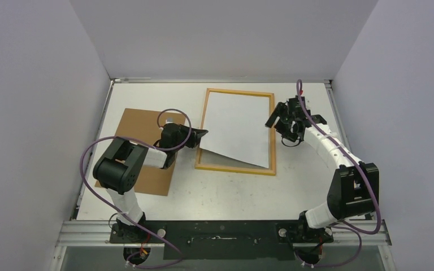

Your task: Put the photo into the frame

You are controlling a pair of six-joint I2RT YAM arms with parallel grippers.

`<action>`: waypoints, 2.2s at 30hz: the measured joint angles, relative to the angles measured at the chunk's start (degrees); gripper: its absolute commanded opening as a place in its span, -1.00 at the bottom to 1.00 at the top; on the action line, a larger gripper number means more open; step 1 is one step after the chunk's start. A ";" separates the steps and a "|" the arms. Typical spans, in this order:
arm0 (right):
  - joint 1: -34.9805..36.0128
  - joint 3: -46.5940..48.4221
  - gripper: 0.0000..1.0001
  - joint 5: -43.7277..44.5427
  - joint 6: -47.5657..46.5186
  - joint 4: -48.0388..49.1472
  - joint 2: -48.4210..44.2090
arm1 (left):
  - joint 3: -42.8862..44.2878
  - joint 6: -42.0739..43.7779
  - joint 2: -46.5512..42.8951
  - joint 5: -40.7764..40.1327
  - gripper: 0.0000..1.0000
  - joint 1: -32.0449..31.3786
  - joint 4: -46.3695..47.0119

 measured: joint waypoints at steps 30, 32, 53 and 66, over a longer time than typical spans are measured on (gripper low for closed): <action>0.00 0.02 0.54 -1.29 0.15 0.13 0.72 | 1.84 -1.36 3.72 -1.49 -0.47 -0.98 -0.28; 0.00 0.02 0.54 -1.33 0.15 0.13 0.72 | 1.84 -1.62 3.72 -1.57 -0.21 -0.98 -0.50; 0.00 0.02 0.54 -1.92 0.17 0.22 0.72 | 17.77 16.00 -10.64 -3.82 0.69 0.92 -46.69; -0.04 0.46 0.55 -1.38 -0.50 -1.03 0.92 | 28.96 45.40 -9.46 -3.10 0.94 4.85 -68.17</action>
